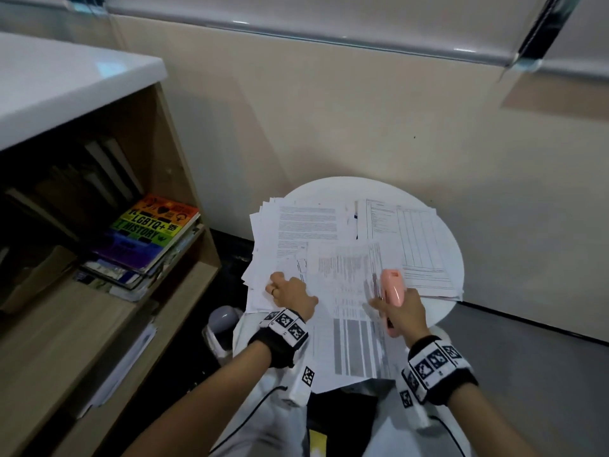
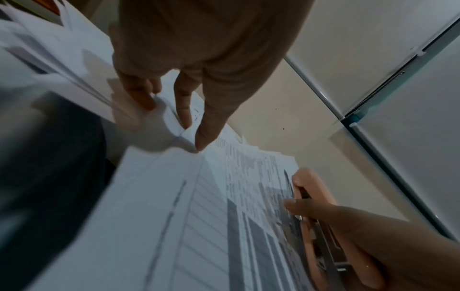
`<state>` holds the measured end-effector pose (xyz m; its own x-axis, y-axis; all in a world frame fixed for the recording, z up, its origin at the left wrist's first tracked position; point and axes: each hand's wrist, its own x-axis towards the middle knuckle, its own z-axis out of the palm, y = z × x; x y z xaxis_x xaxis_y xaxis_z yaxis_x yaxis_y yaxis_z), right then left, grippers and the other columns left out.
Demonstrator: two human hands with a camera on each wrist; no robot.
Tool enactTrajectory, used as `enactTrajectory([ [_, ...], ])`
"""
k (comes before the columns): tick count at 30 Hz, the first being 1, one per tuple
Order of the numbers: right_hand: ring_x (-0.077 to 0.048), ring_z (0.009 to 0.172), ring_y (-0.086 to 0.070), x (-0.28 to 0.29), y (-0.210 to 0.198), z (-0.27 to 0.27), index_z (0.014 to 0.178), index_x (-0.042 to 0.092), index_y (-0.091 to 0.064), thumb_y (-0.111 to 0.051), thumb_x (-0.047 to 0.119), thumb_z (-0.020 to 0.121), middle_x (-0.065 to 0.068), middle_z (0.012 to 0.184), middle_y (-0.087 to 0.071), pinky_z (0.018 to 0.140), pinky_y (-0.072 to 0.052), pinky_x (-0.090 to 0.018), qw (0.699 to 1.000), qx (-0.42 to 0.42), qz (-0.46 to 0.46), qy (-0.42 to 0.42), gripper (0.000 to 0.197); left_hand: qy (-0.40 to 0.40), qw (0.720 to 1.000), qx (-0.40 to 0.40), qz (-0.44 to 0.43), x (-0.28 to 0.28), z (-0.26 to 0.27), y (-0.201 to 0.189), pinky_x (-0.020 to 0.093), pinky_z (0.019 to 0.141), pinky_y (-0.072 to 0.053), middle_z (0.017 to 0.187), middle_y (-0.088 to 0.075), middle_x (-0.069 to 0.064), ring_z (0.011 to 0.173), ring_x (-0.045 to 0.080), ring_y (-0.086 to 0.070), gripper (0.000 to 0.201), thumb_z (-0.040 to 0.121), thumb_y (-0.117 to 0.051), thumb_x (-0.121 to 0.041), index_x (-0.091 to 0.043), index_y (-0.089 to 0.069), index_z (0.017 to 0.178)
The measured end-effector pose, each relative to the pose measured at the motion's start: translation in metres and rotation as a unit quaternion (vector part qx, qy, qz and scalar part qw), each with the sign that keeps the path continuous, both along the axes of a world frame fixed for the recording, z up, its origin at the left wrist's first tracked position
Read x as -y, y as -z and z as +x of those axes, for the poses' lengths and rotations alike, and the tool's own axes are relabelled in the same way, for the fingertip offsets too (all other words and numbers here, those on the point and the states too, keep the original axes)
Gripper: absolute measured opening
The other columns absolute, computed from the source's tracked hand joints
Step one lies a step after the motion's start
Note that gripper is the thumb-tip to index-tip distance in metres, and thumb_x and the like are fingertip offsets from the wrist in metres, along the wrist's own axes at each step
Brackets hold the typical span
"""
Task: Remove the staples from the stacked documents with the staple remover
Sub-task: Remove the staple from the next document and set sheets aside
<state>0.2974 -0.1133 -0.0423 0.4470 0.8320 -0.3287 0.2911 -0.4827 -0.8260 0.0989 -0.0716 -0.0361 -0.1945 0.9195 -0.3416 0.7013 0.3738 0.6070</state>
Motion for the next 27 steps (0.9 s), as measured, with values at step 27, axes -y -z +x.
enactTrajectory([
  [27,-0.016,0.084,-0.055,0.006,-0.008,0.017,0.081,0.022,-0.051,-0.077,0.017,0.079,-0.002,0.122,-0.035,0.072,-0.056,-0.043,0.991,0.051,0.097,-0.082,0.027,0.018,0.913,0.337,0.228,-0.034,-0.031,0.020,0.033,0.086,-0.051,0.109,-0.065,0.010,0.099,0.021,-0.059,0.020,0.097,-0.049,-0.015,-0.003,-0.062,0.107],
])
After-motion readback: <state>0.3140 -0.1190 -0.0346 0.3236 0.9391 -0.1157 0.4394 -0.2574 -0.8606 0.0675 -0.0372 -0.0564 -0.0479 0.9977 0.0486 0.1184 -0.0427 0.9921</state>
